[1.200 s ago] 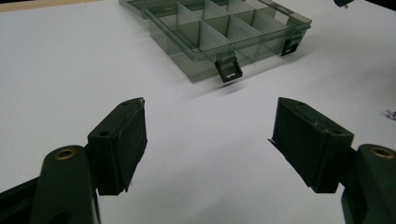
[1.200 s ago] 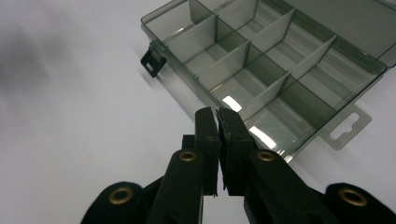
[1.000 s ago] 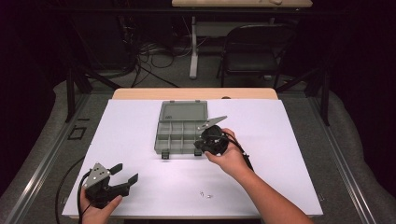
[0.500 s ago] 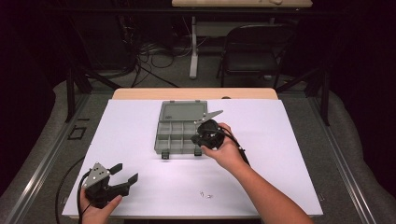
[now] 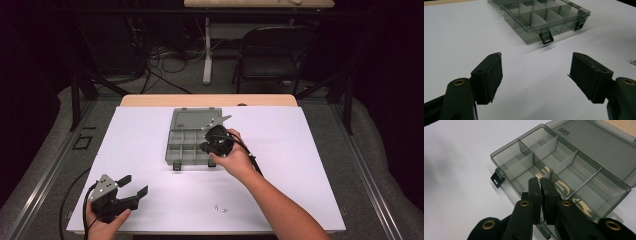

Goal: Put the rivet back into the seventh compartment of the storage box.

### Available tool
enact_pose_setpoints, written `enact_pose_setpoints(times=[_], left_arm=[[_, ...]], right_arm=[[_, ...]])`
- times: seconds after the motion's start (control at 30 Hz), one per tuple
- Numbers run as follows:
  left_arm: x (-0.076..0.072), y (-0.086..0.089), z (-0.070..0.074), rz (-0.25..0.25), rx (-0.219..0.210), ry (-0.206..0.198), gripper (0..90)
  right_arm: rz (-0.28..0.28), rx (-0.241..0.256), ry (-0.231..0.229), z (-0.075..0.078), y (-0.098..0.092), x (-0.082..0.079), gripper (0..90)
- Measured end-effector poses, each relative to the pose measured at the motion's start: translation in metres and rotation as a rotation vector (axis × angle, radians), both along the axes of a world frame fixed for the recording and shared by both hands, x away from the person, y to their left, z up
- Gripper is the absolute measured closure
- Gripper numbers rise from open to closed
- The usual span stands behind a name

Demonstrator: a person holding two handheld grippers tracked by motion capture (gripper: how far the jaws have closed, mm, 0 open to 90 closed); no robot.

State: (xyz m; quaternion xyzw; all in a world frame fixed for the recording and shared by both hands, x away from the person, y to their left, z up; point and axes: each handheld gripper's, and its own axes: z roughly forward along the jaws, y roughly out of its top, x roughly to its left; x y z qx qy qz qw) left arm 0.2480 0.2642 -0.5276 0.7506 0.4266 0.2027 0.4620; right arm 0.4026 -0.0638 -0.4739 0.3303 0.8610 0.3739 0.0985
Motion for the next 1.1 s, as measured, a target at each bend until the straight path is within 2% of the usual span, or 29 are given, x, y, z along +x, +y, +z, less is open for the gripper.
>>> enact_pose_setpoints(times=[0.4,0.43,0.6,0.77,1.1], left_arm=[[0.0,0.0,0.0,-0.001,-0.002,0.001,26.0],[0.0,0.0,0.0,-0.002,-0.003,0.0,26.1],[0.001,0.0,0.0,-0.002,-0.003,0.001,26.1],[0.001,0.0,-0.001,0.002,-0.005,0.0,26.0],[0.001,0.0,-0.001,-0.004,-0.003,0.0,26.0]], right_arm=[[-0.016,-0.028,0.015,-0.023,0.009,0.014,87.1],[-0.01,-0.043,0.015,-0.025,0.009,0.016,87.1],[-0.017,-0.038,0.02,-0.028,0.011,0.016,87.1],[-0.011,-0.061,0.027,-0.032,0.011,0.019,87.0],[-0.022,-0.054,0.032,-0.034,0.011,0.02,87.0]])
